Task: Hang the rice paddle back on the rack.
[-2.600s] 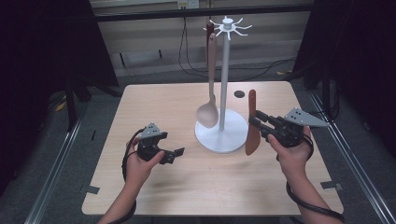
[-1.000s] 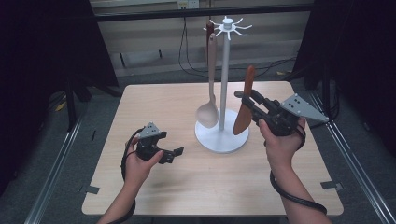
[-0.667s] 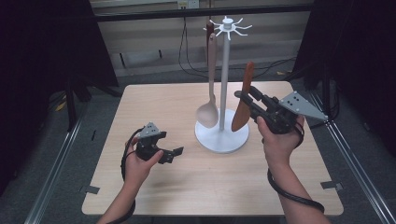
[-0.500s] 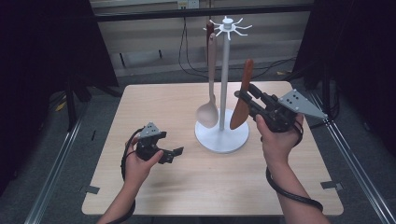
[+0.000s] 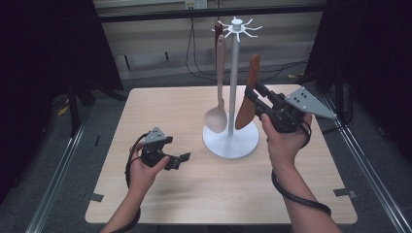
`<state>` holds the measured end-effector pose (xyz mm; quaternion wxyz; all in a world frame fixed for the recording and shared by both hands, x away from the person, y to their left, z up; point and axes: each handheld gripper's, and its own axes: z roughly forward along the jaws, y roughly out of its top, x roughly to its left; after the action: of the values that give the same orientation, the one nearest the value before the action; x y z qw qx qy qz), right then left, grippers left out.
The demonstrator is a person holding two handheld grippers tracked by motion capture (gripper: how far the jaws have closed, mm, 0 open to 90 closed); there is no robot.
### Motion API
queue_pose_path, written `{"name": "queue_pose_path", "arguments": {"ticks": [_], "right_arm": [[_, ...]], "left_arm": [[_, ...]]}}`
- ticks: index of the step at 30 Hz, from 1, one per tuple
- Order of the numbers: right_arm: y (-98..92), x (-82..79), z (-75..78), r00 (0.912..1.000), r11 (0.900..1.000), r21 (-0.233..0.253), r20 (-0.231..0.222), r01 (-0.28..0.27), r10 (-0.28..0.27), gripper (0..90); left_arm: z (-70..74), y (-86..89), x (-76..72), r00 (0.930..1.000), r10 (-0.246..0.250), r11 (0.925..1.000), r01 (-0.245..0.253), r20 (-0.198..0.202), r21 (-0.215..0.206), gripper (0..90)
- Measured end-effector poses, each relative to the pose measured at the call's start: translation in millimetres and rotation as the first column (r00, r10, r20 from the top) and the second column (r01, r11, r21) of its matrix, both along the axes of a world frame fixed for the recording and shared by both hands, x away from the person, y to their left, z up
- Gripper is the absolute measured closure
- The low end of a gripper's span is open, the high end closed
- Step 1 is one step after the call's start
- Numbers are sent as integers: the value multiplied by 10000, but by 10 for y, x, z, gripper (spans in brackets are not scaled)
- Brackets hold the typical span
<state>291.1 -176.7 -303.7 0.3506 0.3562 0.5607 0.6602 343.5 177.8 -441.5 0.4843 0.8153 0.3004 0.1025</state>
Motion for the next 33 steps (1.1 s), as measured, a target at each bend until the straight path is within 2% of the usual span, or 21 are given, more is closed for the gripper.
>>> {"name": "queue_pose_path", "arguments": {"ticks": [7, 15, 25, 33], "right_arm": [[79, 37, 94, 9995, 9991, -298, 91, 309, -307, 660], [157, 94, 134, 9973, 9960, -496, 44, 737, -736, 660], [221, 154, 207, 9964, 9935, -773, 145, 839, -830, 660], [240, 210, 241, 9954, 9925, -758, 76, 957, -954, 659]], "left_arm": [[-7, 1, 3, 10000, 37, 10000, -37, -31, -38, 27], [-10, 21, 9, 10000, 42, 10000, -42, -35, -61, 27], [-11, 26, 15, 10000, 36, 10000, -37, -46, -63, 27], [-1, 31, 13, 10000, 47, 10000, -47, -3, -32, 27]]}}
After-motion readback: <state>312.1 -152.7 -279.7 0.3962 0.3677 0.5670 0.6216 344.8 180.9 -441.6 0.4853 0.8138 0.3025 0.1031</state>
